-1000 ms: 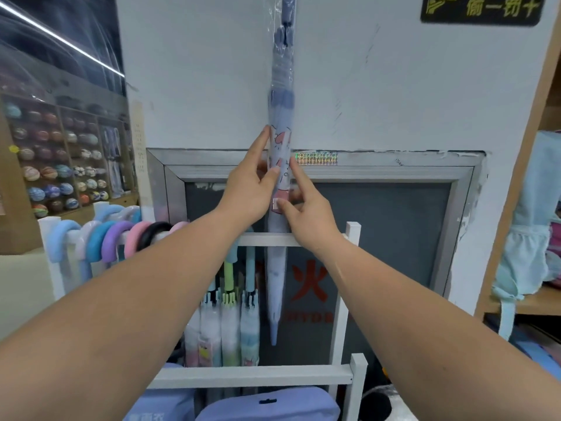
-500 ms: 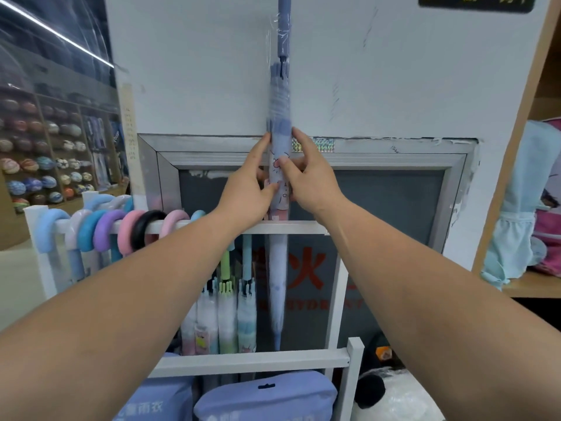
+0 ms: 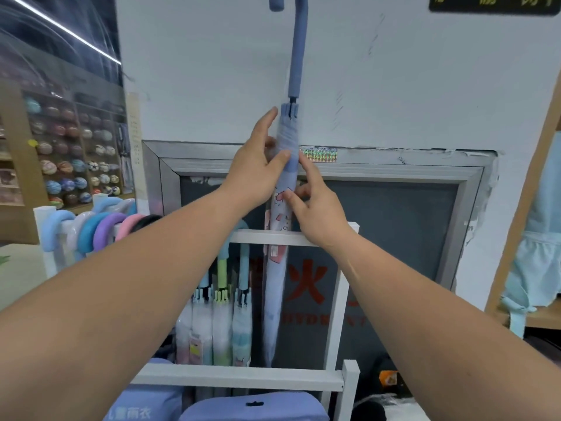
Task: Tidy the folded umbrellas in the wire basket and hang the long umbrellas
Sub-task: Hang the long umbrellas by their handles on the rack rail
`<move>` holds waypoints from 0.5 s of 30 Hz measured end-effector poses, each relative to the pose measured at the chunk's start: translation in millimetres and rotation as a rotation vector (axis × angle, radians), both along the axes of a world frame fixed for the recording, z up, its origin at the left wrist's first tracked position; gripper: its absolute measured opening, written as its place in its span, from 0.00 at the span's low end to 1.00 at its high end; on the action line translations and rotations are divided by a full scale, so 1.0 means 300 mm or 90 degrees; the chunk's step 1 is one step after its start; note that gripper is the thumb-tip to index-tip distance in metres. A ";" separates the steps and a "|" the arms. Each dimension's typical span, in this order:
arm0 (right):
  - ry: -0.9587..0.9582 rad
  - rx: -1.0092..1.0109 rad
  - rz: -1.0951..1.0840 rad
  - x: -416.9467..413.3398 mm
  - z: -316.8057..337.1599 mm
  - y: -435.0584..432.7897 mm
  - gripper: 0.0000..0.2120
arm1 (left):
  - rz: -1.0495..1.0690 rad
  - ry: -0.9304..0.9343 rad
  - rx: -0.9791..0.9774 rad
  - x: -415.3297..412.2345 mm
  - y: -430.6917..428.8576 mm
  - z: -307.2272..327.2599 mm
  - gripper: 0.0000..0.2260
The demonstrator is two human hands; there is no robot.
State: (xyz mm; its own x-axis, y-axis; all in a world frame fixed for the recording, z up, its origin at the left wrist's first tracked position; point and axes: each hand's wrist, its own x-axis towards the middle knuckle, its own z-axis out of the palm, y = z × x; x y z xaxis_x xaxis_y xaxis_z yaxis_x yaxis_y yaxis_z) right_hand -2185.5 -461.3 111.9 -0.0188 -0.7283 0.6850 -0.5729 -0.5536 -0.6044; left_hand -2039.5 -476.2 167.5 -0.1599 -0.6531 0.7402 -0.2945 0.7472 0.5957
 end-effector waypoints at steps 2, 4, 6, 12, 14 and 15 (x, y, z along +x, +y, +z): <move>0.028 0.018 -0.003 -0.008 0.003 -0.004 0.33 | 0.002 -0.002 0.007 -0.011 -0.007 0.008 0.32; 0.051 0.022 -0.009 -0.014 0.008 0.002 0.33 | 0.002 0.012 0.009 -0.011 -0.014 0.003 0.33; 0.055 -0.019 -0.041 -0.018 0.034 0.002 0.26 | 0.010 0.014 0.005 -0.001 -0.021 -0.009 0.34; -0.128 -0.013 -0.006 0.023 0.144 -0.048 0.18 | 0.033 -0.056 -0.013 0.023 -0.017 -0.091 0.35; -0.114 -0.014 -0.006 0.037 0.153 -0.055 0.16 | 0.038 -0.058 -0.013 0.022 -0.015 -0.112 0.35; -0.114 -0.015 -0.006 0.042 0.152 -0.055 0.14 | 0.040 -0.060 -0.012 0.024 -0.017 -0.118 0.35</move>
State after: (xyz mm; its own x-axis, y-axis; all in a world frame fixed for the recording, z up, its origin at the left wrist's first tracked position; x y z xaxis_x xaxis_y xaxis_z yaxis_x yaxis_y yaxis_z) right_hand -2172.8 -477.7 157.4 -0.1479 -0.7118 0.6867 -0.4626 -0.5639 -0.6841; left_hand -2032.4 -481.4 132.0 -0.1881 -0.6505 0.7359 -0.3956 0.7360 0.5494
